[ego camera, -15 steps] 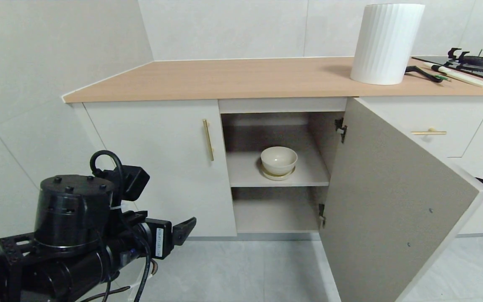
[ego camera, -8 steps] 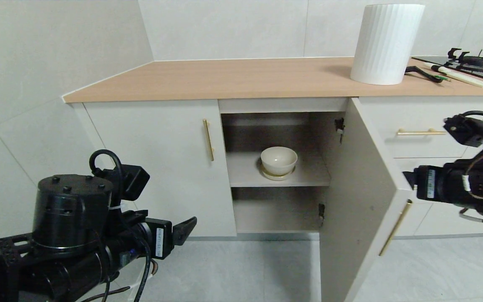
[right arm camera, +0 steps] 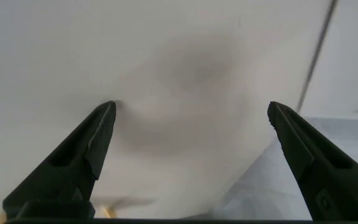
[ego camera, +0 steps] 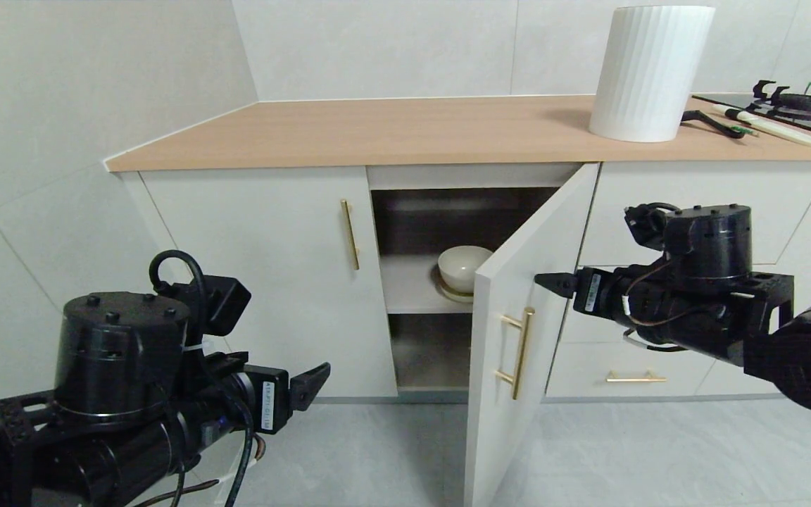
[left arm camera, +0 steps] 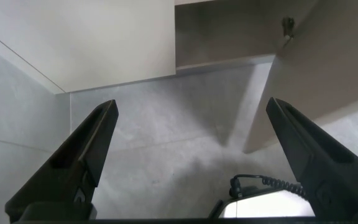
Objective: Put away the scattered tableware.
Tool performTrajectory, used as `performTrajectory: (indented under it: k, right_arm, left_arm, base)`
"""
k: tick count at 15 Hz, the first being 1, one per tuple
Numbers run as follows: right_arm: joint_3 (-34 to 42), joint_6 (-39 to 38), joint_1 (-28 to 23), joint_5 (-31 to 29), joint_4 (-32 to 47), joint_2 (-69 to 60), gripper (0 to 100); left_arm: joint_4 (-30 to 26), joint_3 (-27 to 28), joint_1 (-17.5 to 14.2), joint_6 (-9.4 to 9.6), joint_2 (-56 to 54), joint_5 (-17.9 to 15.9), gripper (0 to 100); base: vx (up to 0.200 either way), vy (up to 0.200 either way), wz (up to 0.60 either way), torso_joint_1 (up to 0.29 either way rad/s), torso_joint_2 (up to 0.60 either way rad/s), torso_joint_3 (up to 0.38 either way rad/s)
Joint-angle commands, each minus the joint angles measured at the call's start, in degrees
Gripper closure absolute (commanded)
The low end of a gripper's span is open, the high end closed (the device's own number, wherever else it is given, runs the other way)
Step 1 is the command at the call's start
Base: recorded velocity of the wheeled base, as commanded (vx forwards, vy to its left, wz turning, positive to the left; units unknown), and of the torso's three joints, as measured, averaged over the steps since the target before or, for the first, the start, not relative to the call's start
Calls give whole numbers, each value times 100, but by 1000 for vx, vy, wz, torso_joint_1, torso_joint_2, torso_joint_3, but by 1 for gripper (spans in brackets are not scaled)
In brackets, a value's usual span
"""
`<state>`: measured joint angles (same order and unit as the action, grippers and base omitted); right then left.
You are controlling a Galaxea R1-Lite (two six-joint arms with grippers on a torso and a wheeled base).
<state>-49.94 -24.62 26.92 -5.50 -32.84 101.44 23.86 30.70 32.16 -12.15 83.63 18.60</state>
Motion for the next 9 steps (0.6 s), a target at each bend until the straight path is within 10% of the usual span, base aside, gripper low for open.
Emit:
performTrajectory:
  k: [1, 9]
  right_arm:
    - [117, -51, 77, -21, -152, 421, 0]
    - [108, -60, 77, -145, -293, 526, 0]
  left_arm:
    - [14, -2, 1, -6, 4, 3, 0]
    - [31, -11, 1, 3, 31, 3, 0]
  base:
    - [0, 0, 0, 0, 0, 0]
    - [0, 0, 0, 0, 0, 0]
